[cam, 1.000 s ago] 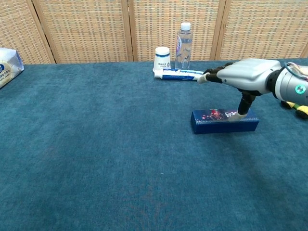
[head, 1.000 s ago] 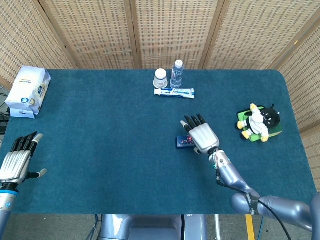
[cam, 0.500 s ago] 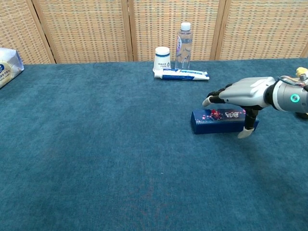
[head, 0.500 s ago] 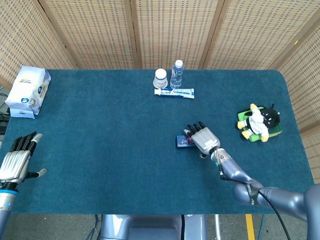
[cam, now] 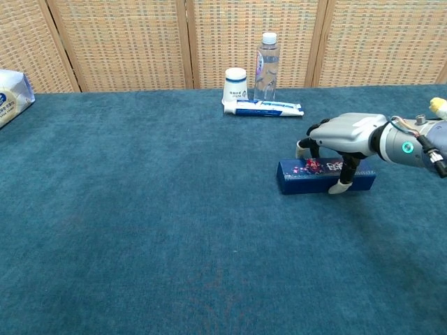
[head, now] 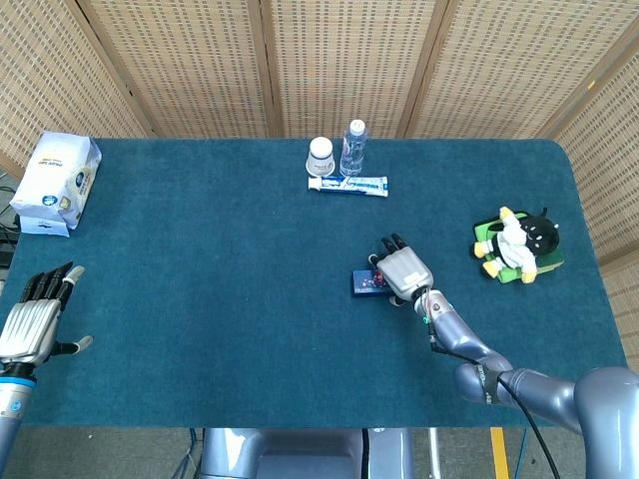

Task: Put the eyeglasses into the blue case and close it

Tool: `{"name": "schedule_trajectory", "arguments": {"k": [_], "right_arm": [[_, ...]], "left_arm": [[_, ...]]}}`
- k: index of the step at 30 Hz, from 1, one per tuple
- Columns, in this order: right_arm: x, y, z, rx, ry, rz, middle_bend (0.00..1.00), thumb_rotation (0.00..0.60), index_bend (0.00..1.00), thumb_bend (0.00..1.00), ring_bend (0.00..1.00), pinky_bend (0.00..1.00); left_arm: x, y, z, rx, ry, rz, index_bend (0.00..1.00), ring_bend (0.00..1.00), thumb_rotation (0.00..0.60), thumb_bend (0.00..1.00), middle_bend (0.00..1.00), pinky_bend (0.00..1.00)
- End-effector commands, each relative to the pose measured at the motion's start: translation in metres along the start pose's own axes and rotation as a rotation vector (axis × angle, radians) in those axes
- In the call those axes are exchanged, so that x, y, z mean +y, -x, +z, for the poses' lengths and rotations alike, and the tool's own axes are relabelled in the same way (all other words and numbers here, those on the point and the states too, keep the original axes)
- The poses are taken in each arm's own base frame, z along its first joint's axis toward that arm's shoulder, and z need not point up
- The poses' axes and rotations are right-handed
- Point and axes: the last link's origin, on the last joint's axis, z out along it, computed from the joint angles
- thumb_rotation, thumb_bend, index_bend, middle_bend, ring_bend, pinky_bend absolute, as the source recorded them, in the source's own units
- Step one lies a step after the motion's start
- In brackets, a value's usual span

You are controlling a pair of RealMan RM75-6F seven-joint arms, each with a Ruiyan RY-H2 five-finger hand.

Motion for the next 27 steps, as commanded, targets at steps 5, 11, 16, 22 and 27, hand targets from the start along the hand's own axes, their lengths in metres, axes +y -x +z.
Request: {"name": "schedule_trajectory", "arguments": {"k": [5, 11, 16, 22, 27], "right_arm": [[0.0, -0.002, 0.0, 0.041, 0.003, 0.009, 0.53, 0.6, 0.42, 0.32, 0.12, 0.05], [0.001, -0.003, -0.001, 0.074, 0.004, 0.01, 0.55, 0.6, 0.45, 0.33, 0.14, 0.07], [0.003, 0.0, -0.004, 0.036, -0.009, 0.043, 0.22, 0.6, 0.32, 0.17, 0.07, 0.07], [0.004, -0.006, -0.012, 0.029, -0.023, 0.071, 0.0, 0.6, 0.11, 0.05, 0.0, 0.07], [0.009, -0.021, -0.032, 0.089, -0.019, 0.104, 0.0, 0.6, 0.08, 0.05, 0.0, 0.07]], "left_arm": [[0.0, 0.0, 0.0, 0.0, 0.0, 0.001, 0.0, 0.0, 0.6, 0.02, 0.0, 0.0], [0.001, 0.001, 0.0, 0.0, 0.001, 0.003, 0.0, 0.0, 0.6, 0.02, 0.0, 0.0], [0.001, 0.001, 0.0, -0.001, 0.002, 0.005, 0.0, 0.0, 0.6, 0.02, 0.0, 0.0], [0.003, 0.0, -0.002, 0.002, 0.01, 0.003, 0.0, 0.0, 0.6, 0.02, 0.0, 0.0], [0.005, -0.002, -0.007, 0.008, 0.032, -0.004, 0.0, 0.0, 0.6, 0.02, 0.0, 0.0]]}}
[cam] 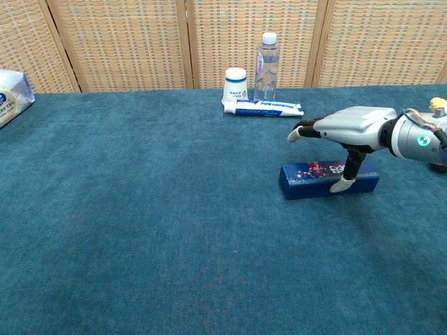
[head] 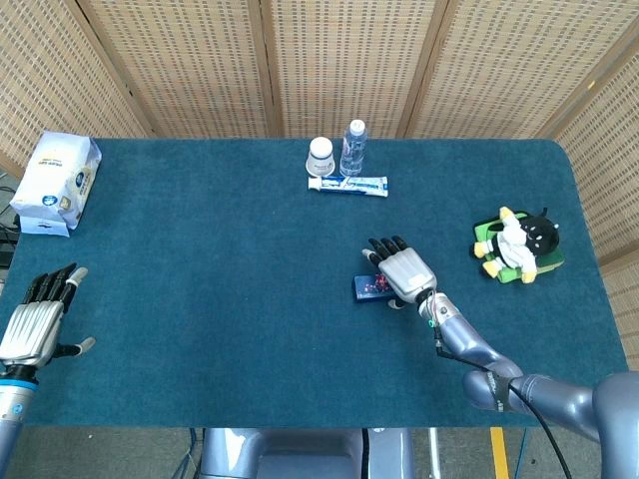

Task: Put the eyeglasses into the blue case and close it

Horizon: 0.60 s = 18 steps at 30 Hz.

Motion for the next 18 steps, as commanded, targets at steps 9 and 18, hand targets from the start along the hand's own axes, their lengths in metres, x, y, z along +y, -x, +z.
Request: {"name": "schedule_trajectory", "arguments": {"k": [9, 18], "right_arm": [[0.031, -0.022, -0.112, 0.304, 0.092, 0.103, 0.0, 0.6, 0.08, 0.05, 0.0, 0.05], [0.066, 0.029, -0.196, 0.482, 0.232, 0.167, 0.0, 0.6, 0.01, 0.0, 0.0, 0.01]], "left_arm": [[-0.002, -0.012, -0.011, 0.053, 0.034, -0.032, 0.0, 0.0, 0.6, 0.02, 0.0, 0.0], [-0.001, -0.017, -0.019, 0.099, 0.089, -0.05, 0.0, 0.0, 0.6, 0.01, 0.0, 0.0]]}}
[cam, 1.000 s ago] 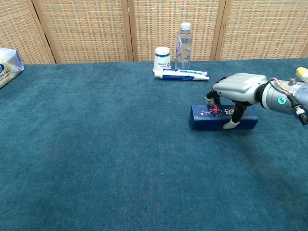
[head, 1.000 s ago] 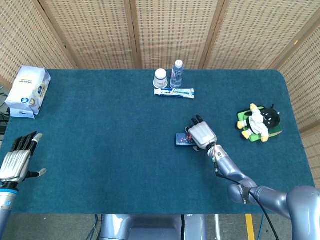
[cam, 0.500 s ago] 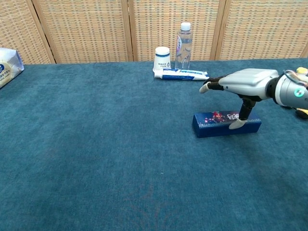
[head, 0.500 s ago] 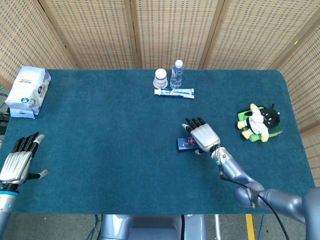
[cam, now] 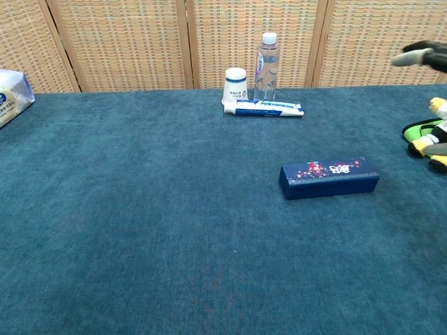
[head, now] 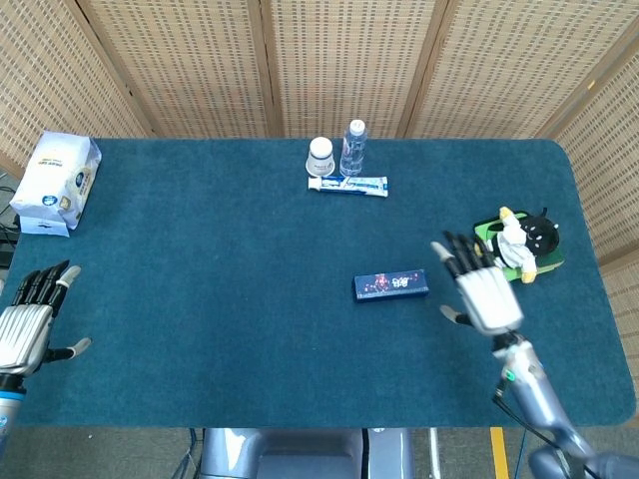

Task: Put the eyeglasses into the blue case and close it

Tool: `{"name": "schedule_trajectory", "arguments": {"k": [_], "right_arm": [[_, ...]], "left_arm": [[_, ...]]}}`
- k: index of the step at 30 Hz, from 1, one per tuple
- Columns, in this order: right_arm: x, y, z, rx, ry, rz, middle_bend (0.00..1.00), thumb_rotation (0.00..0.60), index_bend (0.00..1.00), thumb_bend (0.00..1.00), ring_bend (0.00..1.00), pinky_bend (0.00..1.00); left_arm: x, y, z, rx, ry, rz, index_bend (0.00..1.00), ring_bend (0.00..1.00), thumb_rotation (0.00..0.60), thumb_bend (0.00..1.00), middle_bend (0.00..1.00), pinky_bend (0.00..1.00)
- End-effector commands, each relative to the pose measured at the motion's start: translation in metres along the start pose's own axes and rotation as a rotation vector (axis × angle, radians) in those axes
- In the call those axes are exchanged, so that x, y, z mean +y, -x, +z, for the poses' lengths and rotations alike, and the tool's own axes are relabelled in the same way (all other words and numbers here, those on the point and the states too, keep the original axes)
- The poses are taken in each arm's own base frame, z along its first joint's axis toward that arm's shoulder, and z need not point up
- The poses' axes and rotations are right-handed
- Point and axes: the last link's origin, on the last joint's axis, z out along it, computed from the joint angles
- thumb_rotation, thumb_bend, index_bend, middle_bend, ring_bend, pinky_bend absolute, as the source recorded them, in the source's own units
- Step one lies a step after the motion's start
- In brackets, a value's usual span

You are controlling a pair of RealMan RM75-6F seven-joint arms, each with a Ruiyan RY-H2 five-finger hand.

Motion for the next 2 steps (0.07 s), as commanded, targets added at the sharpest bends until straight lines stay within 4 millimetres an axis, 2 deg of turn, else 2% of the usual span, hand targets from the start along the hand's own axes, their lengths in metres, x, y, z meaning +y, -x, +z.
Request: {"name": "schedule_trajectory", "arguments": {"k": [1, 2], "right_arm": [[0.0281, 0.0037, -0.0516, 0.068, 0.061, 0.003, 0.0, 0.6, 0.0, 0.0, 0.0, 0.0], [0.0311, 0.0043, -0.0554, 0.082, 0.072, -0.016, 0.0, 0.6, 0.0, 0.0, 0.0, 0.0]], "left_arm": [[-0.0001, -0.0027, -0.0027, 0.015, 0.02, -0.013, 0.0, 0.0, 0.6, 0.01, 0.0, 0.0], [-0.0004, -0.0036, -0.0027, 0.02, 0.024, -0.017, 0.0, 0.0, 0.6, 0.01, 0.0, 0.0]]}}
